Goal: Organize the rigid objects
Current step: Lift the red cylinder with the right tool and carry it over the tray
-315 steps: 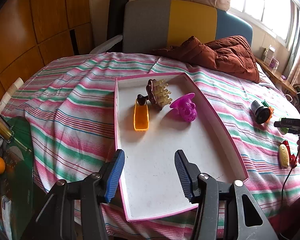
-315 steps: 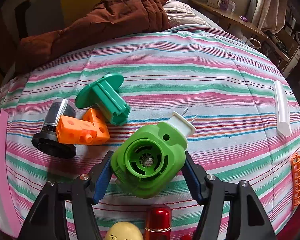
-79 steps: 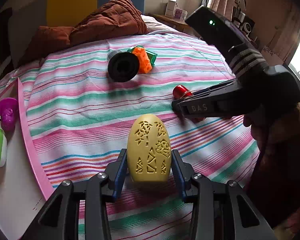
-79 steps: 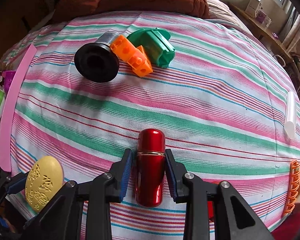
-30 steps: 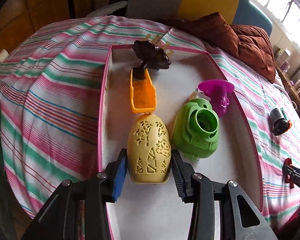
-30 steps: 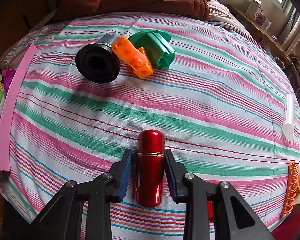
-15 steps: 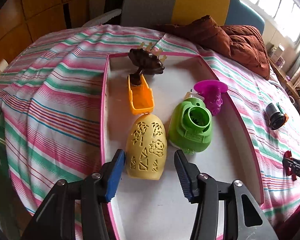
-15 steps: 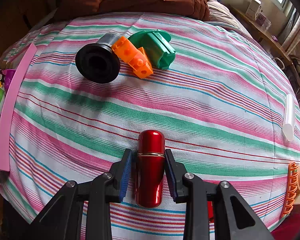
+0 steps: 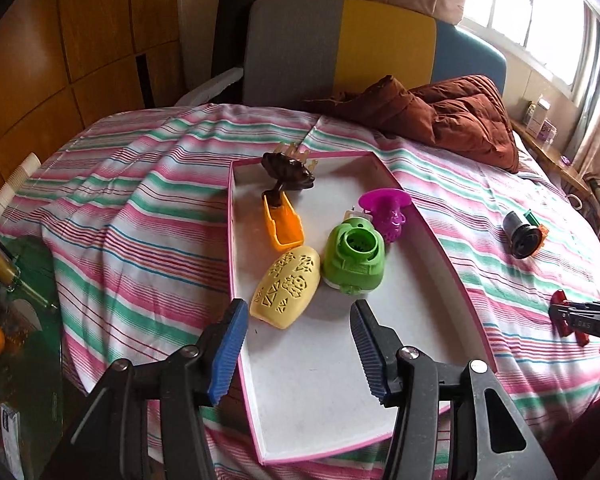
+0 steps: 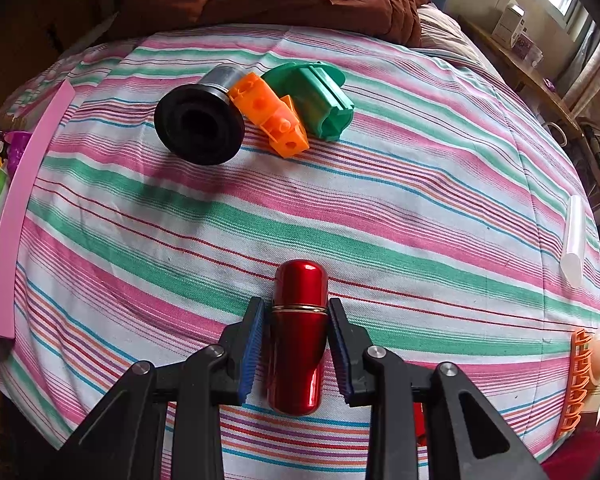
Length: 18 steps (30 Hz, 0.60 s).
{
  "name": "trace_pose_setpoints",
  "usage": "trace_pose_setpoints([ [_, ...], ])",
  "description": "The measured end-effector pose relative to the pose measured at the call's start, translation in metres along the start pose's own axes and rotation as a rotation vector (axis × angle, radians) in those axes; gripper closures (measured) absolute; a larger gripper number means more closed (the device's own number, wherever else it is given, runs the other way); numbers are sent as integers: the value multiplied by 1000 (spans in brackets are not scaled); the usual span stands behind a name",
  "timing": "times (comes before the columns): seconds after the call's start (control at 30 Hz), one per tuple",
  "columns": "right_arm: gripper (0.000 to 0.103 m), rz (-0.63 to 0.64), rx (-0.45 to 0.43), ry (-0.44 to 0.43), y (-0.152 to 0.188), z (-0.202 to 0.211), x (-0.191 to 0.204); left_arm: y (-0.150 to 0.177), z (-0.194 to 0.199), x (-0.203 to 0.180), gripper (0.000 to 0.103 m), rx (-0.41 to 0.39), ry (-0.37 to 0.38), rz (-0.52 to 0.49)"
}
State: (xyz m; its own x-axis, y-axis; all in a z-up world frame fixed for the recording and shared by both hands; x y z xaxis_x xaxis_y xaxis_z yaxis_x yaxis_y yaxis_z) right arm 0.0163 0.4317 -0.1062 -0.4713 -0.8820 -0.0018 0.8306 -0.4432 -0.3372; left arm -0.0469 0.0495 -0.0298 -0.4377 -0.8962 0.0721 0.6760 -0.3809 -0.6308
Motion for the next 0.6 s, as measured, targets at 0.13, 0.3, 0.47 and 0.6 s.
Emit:
trace_pose_setpoints([
  [0.13, 75, 13, -7, 7, 15, 13, 10, 3, 4, -4, 49, 0, 4, -2],
  [0.3, 77, 29, -16, 17, 15, 14, 11, 6, 6, -6, 49, 4, 8, -3],
  [0.47, 77, 23, -16, 13, 16, 12, 10, 8, 7, -4, 49, 0, 7, 4],
  [0.6, 77, 7, -14, 3, 10, 7, 10, 10, 8, -2, 49, -4, 9, 11],
])
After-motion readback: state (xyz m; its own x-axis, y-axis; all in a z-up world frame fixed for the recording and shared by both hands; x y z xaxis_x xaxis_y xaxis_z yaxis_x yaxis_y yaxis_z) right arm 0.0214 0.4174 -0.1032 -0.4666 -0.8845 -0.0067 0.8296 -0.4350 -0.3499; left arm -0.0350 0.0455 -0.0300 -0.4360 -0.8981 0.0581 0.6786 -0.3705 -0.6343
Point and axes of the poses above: each gripper's, at about its wrist camera, not at the fingertips, and z roughly against the way its jaws point, x to its left, y to its underside, the point moved 1 cm from there along -z, roughly the way its jaws point, and after that the axes turned 12 degrees about -z, right-handed, at the moved point
